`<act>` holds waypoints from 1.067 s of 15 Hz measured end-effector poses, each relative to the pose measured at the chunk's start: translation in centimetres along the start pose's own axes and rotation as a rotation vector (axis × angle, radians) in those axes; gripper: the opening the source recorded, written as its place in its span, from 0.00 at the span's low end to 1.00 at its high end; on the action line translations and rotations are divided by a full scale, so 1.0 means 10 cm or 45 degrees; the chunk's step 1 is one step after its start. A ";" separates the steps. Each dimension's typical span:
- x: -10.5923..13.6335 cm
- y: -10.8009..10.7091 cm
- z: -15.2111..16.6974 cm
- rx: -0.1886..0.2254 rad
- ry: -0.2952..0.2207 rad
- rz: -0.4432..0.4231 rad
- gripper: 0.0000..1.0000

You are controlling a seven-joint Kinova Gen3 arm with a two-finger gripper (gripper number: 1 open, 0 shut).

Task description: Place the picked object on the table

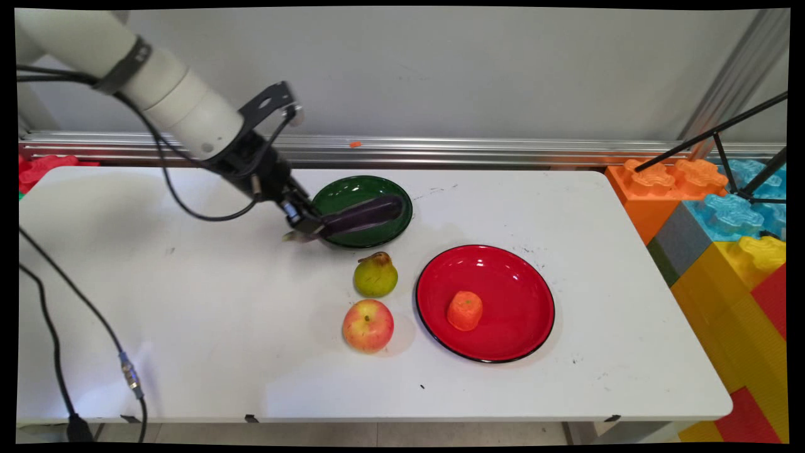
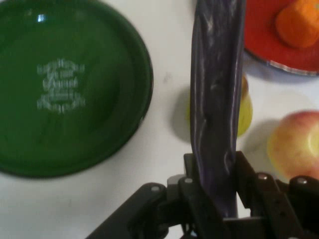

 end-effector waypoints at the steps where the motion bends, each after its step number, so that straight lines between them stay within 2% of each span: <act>1: -0.08 0.00 -0.01 0.000 -0.012 -0.025 0.00; 7: -0.52 0.08 -0.01 -0.062 -0.093 -0.161 0.00; 16: -0.89 0.19 0.07 -0.111 -0.158 -0.275 0.00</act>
